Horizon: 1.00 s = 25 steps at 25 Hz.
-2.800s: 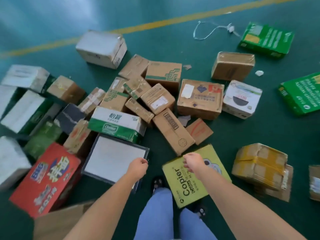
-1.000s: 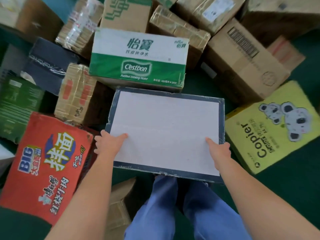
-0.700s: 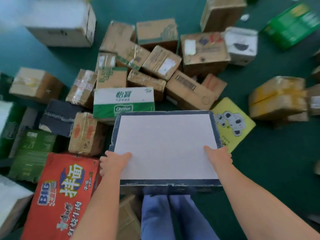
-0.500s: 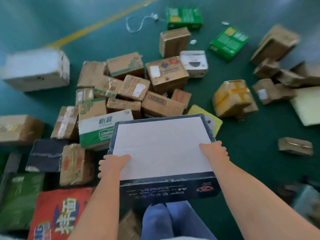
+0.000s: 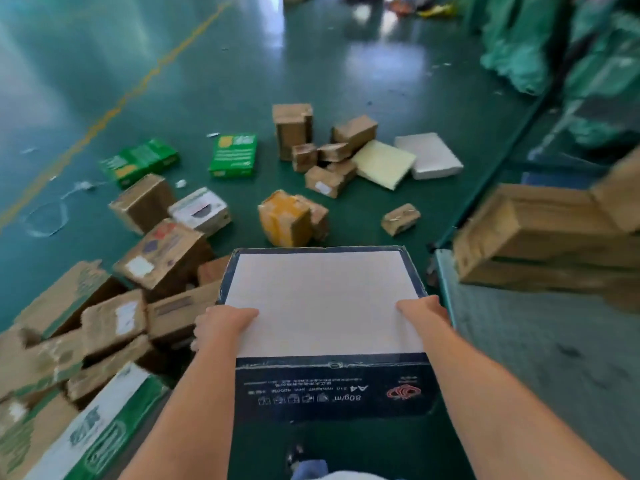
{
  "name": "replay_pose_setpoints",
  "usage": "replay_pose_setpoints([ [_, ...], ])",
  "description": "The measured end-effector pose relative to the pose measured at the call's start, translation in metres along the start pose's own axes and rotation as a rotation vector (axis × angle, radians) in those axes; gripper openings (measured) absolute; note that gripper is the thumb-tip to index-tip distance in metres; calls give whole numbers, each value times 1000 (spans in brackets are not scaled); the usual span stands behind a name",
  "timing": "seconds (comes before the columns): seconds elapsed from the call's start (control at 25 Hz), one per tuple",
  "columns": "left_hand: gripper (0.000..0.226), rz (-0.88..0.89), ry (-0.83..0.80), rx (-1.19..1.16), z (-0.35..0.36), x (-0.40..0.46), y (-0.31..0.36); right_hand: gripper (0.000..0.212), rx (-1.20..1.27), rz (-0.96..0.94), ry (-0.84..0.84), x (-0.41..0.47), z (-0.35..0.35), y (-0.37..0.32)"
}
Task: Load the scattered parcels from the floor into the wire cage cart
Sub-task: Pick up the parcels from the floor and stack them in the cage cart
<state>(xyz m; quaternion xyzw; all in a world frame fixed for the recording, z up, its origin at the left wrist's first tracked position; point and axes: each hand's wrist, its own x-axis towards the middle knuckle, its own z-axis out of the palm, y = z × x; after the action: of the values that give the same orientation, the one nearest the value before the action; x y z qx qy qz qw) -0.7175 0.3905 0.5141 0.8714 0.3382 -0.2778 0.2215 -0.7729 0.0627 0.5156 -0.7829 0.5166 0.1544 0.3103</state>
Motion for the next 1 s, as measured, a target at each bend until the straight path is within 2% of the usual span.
replay_pose_setpoints([
  [0.24, 81, 429, -21, 305, 97, -132, 142, 61, 262, 286, 150, 46, -128, 155],
  [0.4, 93, 554, -55, 402, 191, -232, 211, 57, 405, 439, 247, 66, -207, 273],
  [0.56, 90, 713, -71, 493, 272, -334, 263, 56, 492, 554, 307, 81, -273, 369],
  [0.8, 84, 972, -155, 629, 371, -419, 338, 58, 622, 749, 427, 98, -329, 447],
  [1.0, 79, 1137, -224, 743, 451, -460, 427, 47, 682, 892, 528, 139, -368, 464],
])
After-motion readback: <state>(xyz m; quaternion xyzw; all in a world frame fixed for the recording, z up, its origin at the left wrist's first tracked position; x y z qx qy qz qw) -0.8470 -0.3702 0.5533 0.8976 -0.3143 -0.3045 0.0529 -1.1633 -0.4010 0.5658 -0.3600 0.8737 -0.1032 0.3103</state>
